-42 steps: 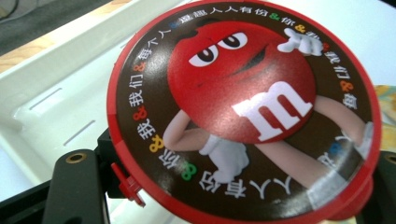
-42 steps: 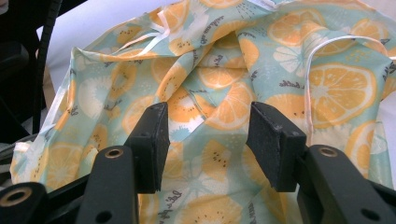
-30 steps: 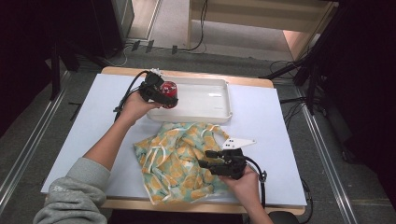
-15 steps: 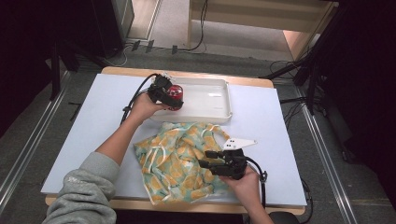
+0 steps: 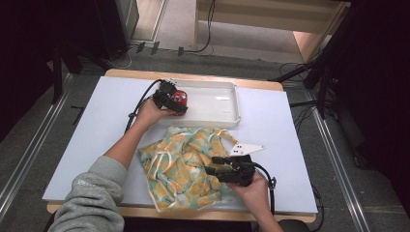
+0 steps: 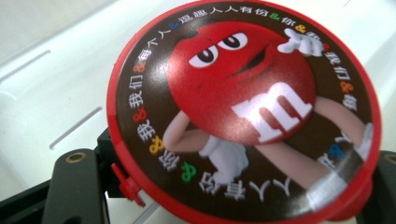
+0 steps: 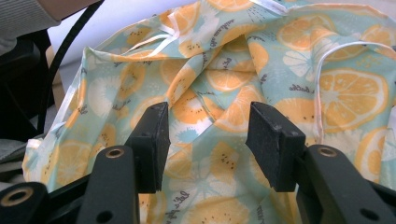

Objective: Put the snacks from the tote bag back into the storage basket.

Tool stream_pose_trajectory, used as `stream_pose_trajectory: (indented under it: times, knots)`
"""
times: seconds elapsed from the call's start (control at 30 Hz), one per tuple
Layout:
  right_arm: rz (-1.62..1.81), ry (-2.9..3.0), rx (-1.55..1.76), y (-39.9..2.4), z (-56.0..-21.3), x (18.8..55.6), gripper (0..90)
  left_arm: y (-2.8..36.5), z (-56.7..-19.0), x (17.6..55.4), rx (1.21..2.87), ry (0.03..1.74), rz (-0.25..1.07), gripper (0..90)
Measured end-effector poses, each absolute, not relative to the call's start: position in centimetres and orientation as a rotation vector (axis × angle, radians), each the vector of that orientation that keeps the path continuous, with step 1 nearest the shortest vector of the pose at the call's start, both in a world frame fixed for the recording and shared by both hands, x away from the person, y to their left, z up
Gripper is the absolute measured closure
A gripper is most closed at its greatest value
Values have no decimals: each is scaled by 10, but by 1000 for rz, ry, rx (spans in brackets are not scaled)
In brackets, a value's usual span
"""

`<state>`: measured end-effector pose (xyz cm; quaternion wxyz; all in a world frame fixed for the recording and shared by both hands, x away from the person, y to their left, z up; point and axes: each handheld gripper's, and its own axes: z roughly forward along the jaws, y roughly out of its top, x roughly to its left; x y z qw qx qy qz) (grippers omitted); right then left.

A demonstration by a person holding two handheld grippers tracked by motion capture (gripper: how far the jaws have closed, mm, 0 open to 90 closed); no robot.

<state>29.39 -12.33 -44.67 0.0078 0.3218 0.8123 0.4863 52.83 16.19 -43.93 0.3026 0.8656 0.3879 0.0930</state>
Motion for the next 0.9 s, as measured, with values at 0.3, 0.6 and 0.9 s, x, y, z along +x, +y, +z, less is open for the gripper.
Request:
stream_pose_trajectory:
  times: [0.3,0.6,0.9]
  knots:
    - [1514,2542,998,-122,-447,294,497,161,-441,526,2309,1026,269,251]
    - [1513,2549,989,-121,-447,293,496,164,-441,526,2305,1026,209,184]
    - [1513,2544,999,-122,-447,293,491,173,-417,519,2257,1010,206,191]
